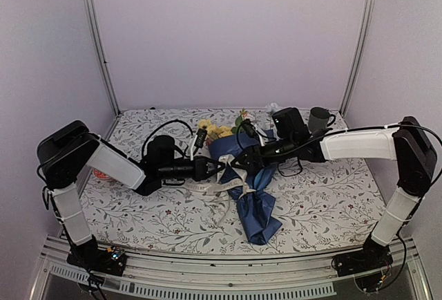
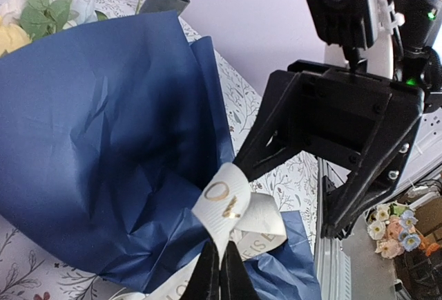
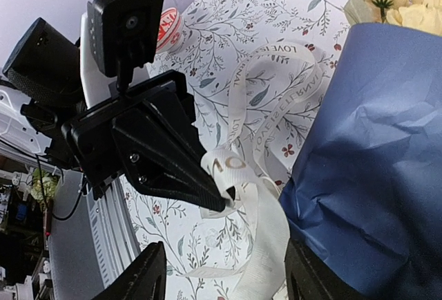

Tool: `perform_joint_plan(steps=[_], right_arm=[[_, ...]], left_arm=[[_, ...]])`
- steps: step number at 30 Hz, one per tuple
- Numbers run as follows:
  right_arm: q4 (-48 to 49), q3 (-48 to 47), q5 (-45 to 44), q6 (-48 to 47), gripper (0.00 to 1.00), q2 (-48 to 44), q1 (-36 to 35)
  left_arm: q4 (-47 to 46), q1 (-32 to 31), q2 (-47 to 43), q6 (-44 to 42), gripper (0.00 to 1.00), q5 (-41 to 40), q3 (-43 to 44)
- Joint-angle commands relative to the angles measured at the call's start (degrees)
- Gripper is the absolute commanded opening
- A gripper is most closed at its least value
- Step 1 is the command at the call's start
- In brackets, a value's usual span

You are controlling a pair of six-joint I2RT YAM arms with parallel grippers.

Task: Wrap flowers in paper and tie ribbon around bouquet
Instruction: Cross the half-tied ribbon over the folded bouquet.

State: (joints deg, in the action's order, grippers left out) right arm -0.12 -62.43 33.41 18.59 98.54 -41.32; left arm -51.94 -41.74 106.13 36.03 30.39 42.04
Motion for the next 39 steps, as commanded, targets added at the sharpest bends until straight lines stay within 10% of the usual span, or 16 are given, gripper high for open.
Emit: perform_joint_plan(steps=[1, 13, 24, 29, 39], right_arm=[[-3.19, -3.42, -3.65, -3.82, 0.63, 1.67, -0.95], [-4.52, -6.47, -2.37, -4.35, 0.7, 4.39, -0.96], [-2.81, -7.43, 3.05, -3.32, 0.04, 5.08, -0.9], [-1.91, -5.92, 1.84, -2.2, 0.0, 4.15, 0.24], [-1.25, -5.74, 2.04, -1.63, 0.0, 5.07, 0.44]], left_arm=[[-2.55, -0.52, 0.97, 0.13, 0.0, 0.81, -0.12], [-4.47, -2.54, 3.81, 0.11, 0.0, 0.44, 2.19], [-2.15, -2.89, 3.63, -1.16, 0.0, -0.65, 2.9], [9.32, -2.89, -4.11, -6.92, 0.48, -6.13, 1.77], [41.63, 6.84, -16.95, -16.21, 0.71, -29.98, 1.01]])
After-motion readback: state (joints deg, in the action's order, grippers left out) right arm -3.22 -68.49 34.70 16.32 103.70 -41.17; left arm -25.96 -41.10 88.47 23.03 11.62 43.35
